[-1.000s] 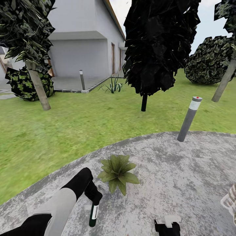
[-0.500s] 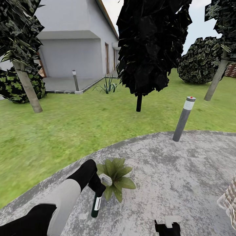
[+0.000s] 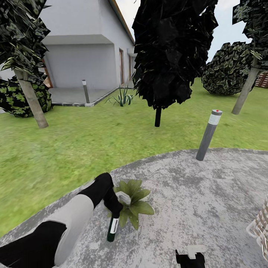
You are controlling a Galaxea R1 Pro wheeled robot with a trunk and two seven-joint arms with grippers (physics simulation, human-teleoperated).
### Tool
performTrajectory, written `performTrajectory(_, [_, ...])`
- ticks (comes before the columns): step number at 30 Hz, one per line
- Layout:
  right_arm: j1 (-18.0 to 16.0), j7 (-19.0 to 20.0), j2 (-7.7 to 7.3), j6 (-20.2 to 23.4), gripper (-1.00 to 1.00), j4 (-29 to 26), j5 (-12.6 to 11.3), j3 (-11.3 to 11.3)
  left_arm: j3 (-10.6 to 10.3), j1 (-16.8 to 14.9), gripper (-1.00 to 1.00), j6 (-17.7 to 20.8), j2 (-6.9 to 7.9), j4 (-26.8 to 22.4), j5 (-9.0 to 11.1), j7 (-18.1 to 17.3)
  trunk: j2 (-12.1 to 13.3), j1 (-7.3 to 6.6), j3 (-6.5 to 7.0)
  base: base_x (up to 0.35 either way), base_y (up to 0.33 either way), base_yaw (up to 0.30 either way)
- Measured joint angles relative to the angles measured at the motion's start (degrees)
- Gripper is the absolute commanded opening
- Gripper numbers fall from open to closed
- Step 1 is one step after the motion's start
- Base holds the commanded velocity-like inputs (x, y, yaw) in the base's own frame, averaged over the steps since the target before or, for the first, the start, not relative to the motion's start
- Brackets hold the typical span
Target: Pick up the pesticide atomizer in the garden and spray insectifuge to fully cover both potted plants in the garden.
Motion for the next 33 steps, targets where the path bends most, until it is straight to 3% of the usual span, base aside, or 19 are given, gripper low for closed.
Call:
performTrajectory(3, [0.0, 0.0, 0.01, 0.0, 1.00, 0.0, 0.0, 0.0, -0.2, -1.4, -1.00, 1.8, 0.08, 0.0, -0.3, -2.8, 0.0, 0.00, 0.00, 0.000, 0.000, 0.000])
performTrajectory(6, [0.0, 0.0, 0.00, 0.0, 1.00, 0.0, 0.0, 0.0, -0.4, -1.0, -1.00, 1.9, 0.34, 0.1, -0.5, -3.4, 0.0, 0.00, 0.00, 0.000, 0.000, 0.000])
performTrajectory(8, [0.0, 0.0, -0.02, 0.0, 1.00, 0.0, 0.0, 0.0, -2.3, -0.5, -1.00, 1.9, 0.46, 0.2, -0.5, -3.5, 0.0, 0.00, -0.01, 0.000, 0.000, 0.000])
performTrajectory(10, [0.0, 0.0, 0.00, 0.0, 1.00, 0.0, 0.0, 0.0, -6.5, 0.6, -1.00, 2.0, 0.61, 0.2, -0.4, -3.6, 0.0, 0.00, -0.01, 0.000, 0.000, 0.000])
performTrajectory(12, [0.0, 0.0, 0.00, 0.0, 1.00, 0.0, 0.0, 0.0, -8.3, 2.1, -1.00, 2.1, 0.64, 0.2, -0.4, -3.6, 0.0, 0.00, -0.01, 0.000, 0.000, 0.000])
performTrajectory(21, [0.0, 0.0, -0.08, 0.0, 1.00, -0.1, 0.0, 0.0, -8.7, 3.7, -1.00, 2.1, 0.91, 0.2, -0.5, -3.1, 0.0, 0.00, 0.00, 0.000, -0.002, -0.117])
performTrajectory(33, [0.0, -0.1, -0.01, 0.0, 1.00, -0.1, 0.1, 0.0, -8.5, 3.7, -1.00, 2.1, 1.17, 0.1, 0.0, -3.1, 0.0, 0.00, 0.00, 0.076, -0.108, 0.066])
